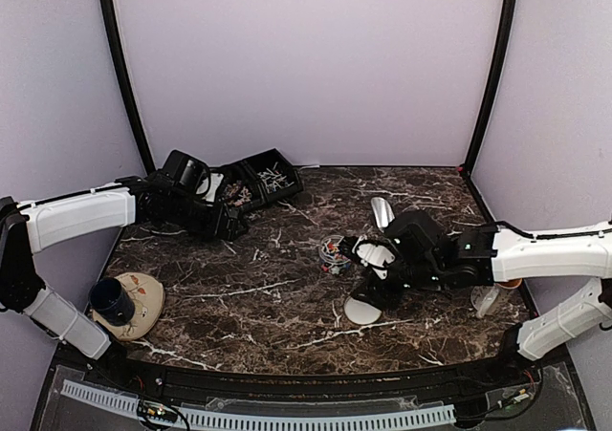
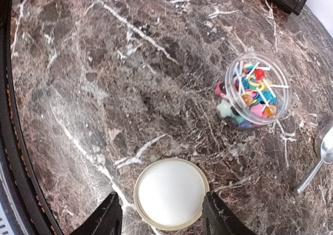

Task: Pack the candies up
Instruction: Pick up the box lid from the center of the board.

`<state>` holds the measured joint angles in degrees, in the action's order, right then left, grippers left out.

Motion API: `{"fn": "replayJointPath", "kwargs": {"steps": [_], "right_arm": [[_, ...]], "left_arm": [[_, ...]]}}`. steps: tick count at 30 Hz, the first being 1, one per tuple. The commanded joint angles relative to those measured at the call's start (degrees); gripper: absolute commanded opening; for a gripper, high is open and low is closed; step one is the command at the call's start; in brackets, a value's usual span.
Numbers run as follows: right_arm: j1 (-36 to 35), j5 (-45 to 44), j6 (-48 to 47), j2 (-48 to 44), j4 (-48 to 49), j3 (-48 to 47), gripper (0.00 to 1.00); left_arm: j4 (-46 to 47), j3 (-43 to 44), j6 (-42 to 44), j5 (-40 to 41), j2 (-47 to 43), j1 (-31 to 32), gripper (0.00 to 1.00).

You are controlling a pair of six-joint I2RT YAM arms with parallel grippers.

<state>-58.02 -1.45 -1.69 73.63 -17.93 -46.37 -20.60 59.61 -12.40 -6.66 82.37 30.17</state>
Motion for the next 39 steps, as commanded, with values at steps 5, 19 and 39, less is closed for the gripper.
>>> {"fn": "replayJointPath", "kwargs": {"steps": [5,19,39], "right_arm": [[-10.74,-9.71,-13.22,0.98,4.50,7.05,0.52],[-16.82,-20.86,-16.85,4.41,7.66,10.70,0.41],[-20.42,-29.04,-17.38,11.97,12.49,13.59,0.25]], "left_arm": [[0.66,-0.82,0.15,-0.73,-0.74,0.19,0.99],[0.59,-0.64,0.18,-1.07,-0.37,0.21,0.99],[0.47,-0.63,0.18,-1.28,-0.02,0.23,0.99]]}}
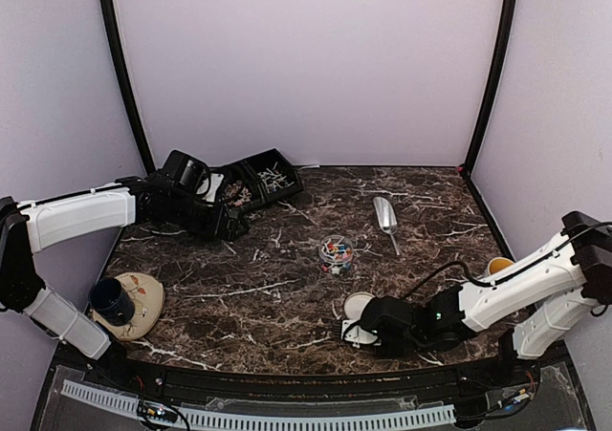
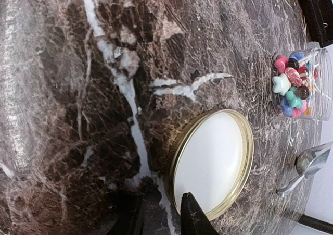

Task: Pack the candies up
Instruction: Pick up the box lid from the center of the board.

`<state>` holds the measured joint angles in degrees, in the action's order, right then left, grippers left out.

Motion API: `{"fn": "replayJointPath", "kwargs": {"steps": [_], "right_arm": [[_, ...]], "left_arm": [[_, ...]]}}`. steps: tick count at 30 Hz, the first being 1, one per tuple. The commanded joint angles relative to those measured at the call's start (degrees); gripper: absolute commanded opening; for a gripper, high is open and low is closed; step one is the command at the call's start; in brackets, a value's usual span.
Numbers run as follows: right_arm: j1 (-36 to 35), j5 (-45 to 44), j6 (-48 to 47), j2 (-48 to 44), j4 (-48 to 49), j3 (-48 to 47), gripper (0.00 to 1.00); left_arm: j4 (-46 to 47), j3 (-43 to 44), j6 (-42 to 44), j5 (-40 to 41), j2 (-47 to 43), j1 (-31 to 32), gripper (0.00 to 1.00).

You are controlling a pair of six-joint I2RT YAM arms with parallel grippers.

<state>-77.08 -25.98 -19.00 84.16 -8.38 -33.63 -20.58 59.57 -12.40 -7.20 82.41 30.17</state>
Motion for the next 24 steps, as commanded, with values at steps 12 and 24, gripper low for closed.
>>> {"fn": "replayJointPath", "kwargs": {"steps": [12,24], "right_arm": [[-1.94,-5.37,-0.90,2.56,3.82,1.20,0.18],[-2.03,-5.13,-1.03,3.65,4.43,0.69,0.06]], "left_arm": [[0.29,-0.37,0.12,-1.23,0.29,0.23,0.99],[0.28,-0.42,-0.05,-1.67,0.46,0.18,0.99]]}}
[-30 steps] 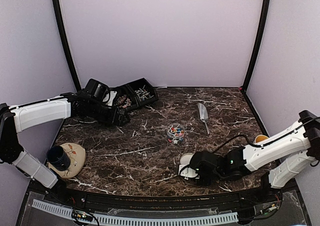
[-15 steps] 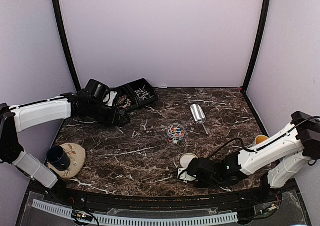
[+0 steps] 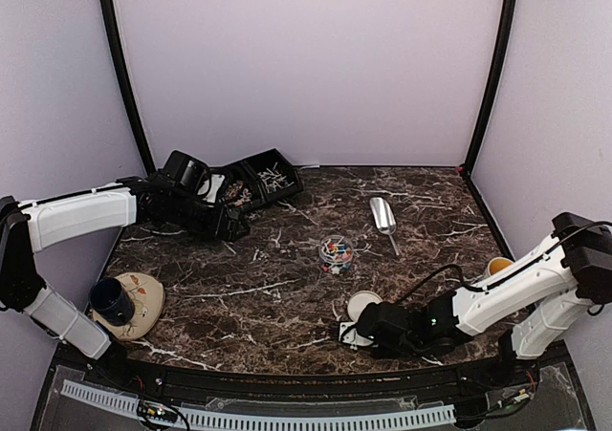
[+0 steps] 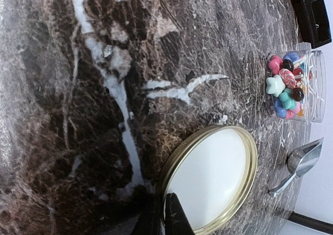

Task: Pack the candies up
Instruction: Pick up the box lid from the center of the board, then pass from the right arm to the left

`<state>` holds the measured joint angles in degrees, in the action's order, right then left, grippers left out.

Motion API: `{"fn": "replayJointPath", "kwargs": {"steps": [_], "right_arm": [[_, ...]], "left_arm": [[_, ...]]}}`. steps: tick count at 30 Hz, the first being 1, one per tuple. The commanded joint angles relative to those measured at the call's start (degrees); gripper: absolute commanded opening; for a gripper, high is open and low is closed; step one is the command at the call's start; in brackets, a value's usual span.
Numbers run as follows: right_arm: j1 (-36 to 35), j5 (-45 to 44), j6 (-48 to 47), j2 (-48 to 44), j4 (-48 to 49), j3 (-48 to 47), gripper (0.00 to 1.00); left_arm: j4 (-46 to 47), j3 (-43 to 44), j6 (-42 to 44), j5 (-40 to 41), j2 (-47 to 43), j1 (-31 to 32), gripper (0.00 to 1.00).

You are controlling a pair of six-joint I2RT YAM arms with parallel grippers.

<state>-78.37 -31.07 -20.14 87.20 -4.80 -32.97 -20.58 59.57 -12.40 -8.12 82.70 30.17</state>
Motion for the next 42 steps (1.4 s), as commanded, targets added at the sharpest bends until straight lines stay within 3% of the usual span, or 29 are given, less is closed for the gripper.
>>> {"fn": "replayJointPath", "kwargs": {"steps": [1,10,30,37,42], "right_arm": [[-0.76,0.08,0.03,0.48,0.80,0.05,0.05],[-0.73,2.52,0.10,-2.42,0.14,-0.61,0.00],[-0.65,6.08,1.96,-12.48,-0.01,-4.16,0.00],[-0.58,9.09,2.87,-17.95,3.02,-3.70,0.00],[0.15,12.35,3.62,-21.63,5.39,-2.87,0.00]], "left_arm": [[0.28,-0.42,-0.03,-0.76,0.23,0.23,0.99],[0.28,-0.40,0.02,-0.97,0.19,0.23,0.99],[2.28,-1.80,2.24,-3.91,-2.45,0.19,0.99],[3.87,-2.37,3.37,-7.60,-3.55,0.40,0.99],[7.47,-3.69,4.24,-14.40,-5.66,0.58,0.99]]}}
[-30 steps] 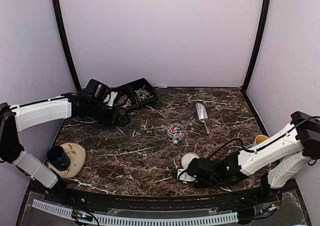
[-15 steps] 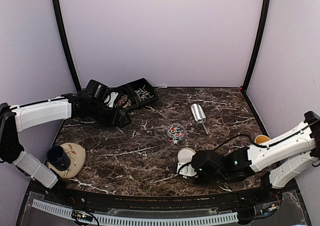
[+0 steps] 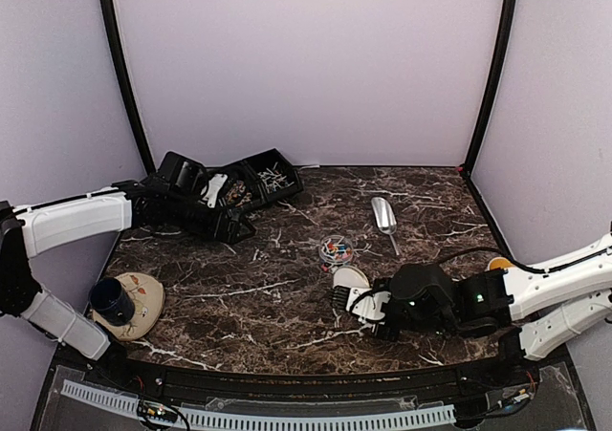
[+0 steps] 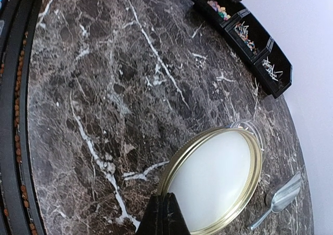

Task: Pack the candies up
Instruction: Pass from the right arm to the left

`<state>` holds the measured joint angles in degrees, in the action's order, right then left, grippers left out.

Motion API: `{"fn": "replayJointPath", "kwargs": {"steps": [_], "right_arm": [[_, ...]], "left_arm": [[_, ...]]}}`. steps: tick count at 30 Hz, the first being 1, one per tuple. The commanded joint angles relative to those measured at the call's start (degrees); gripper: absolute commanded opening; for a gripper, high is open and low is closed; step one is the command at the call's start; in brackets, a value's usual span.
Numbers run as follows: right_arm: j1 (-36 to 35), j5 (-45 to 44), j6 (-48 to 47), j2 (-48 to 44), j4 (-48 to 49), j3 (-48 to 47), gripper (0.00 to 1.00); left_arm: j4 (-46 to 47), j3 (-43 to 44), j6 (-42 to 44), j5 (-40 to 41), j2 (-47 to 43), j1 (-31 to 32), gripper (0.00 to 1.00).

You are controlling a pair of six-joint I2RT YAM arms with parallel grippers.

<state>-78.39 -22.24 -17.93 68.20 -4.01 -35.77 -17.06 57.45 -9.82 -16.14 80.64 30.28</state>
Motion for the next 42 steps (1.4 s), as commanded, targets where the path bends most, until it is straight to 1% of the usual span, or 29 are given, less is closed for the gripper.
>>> {"fn": "replayJointPath", "kwargs": {"steps": [1,4,11,15,17,21,24,28,32,36,42], "right_arm": [[0.43,4.58,1.75,-3.22,5.21,0.12,0.00],[1.87,9.43,3.31,-5.24,6.94,0.35,0.00],[7.10,24.45,9.03,-7.87,11.73,0.59,0.00],[9.84,32.27,12.26,-7.61,12.94,-0.41,0.00],[10.99,35.06,13.59,-7.21,13.31,-0.95,0.00],[13.72,41.64,16.82,-5.64,14.20,-2.36,0.00],[16.16,47.50,19.57,-3.92,14.79,-3.57,0.00],[19.56,56.92,23.33,-0.62,15.42,-5.57,0.00],[20.63,63.54,24.15,3.78,13.73,-9.00,0.00],[20.65,68.70,23.33,8.17,10.00,-13.28,0.00],[20.65,74.39,22.01,12.23,7.59,-17.03,0.00]], "left_arm": [[4.95,-1.94,1.95,-7.71,-4.17,0.62,0.99],[7.64,-3.12,2.93,-11.51,-6.17,0.98,0.99],[15.04,-6.21,5.19,-23.22,-10.61,2.46,0.99],[16.35,-7.19,8.75,-28.01,-13.12,4.11,0.98],[16.17,-7.43,10.36,-28.68,-13.43,4.63,0.97],[13.55,-6.97,15.12,-28.89,-12.68,7.93,0.97],[12.20,-7.02,18.37,-29.01,-12.73,9.00,0.99],[13.26,-8.36,22.42,-32.82,-14.39,9.36,0.99],[12.91,-8.59,26.40,-36.06,-14.70,10.23,0.97],[7.86,-6.55,31.21,-34.03,-13.13,12.72,0.93],[2.42,-4.33,37.16,-31.79,-10.39,17.38,0.93]]}}
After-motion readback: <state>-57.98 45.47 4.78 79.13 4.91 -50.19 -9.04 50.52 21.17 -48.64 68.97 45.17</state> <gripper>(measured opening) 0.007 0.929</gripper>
